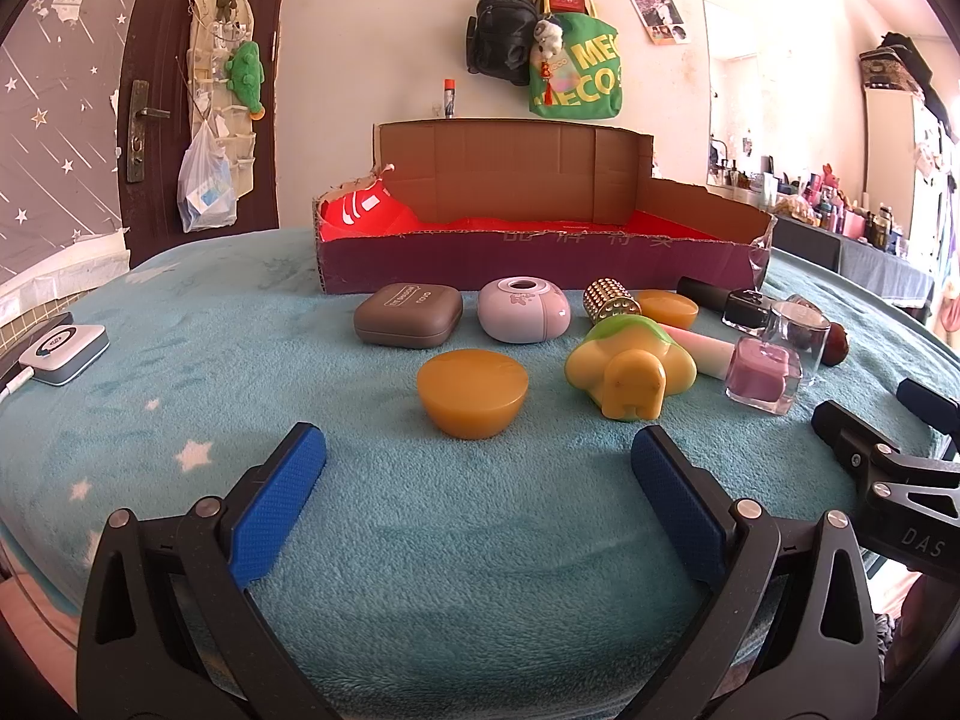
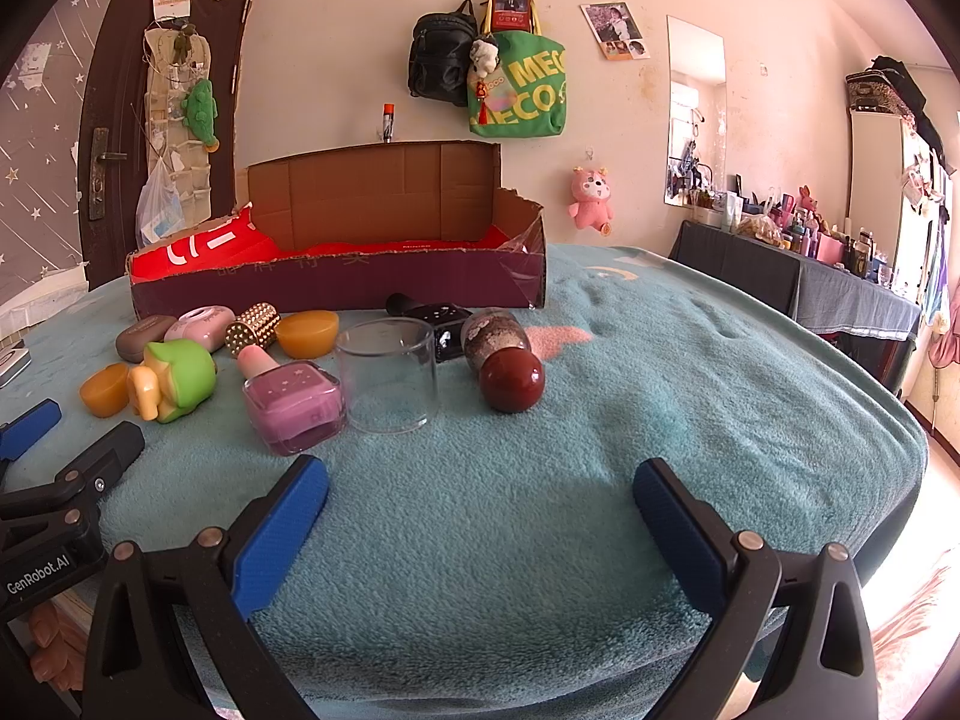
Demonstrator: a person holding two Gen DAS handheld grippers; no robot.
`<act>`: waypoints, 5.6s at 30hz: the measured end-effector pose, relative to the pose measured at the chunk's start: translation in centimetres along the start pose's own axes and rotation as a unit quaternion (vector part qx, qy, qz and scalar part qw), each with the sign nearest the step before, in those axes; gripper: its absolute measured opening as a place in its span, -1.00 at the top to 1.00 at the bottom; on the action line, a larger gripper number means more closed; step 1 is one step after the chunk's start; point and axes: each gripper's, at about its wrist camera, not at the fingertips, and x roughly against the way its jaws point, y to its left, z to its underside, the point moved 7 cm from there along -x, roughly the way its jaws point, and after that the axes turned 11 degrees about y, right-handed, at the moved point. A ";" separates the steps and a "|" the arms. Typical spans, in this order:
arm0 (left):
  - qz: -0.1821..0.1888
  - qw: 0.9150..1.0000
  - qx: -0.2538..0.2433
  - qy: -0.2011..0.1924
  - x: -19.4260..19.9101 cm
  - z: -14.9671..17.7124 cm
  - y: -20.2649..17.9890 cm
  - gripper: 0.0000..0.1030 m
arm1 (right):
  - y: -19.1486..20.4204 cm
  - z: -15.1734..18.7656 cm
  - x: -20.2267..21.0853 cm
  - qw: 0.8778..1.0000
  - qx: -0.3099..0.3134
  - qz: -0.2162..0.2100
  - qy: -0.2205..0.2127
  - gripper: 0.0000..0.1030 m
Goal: Organize rigid objects
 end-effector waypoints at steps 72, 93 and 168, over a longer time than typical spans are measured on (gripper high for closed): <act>0.041 0.990 -0.034 0.132 -1.6 -4.1 2.2 -1.00 | -4.7 -7.1 -2.2 0.997 -0.034 0.003 0.065 -1.00; 0.065 0.981 -0.029 0.180 -3.2 -4.3 2.2 0.31 | -1.5 -6.1 -6.3 0.986 0.018 -0.085 0.144 0.35; 0.038 0.976 -0.070 0.201 -16.3 -18.0 2.7 0.30 | 4.4 -16.9 -18.4 0.939 0.183 -0.082 0.279 0.35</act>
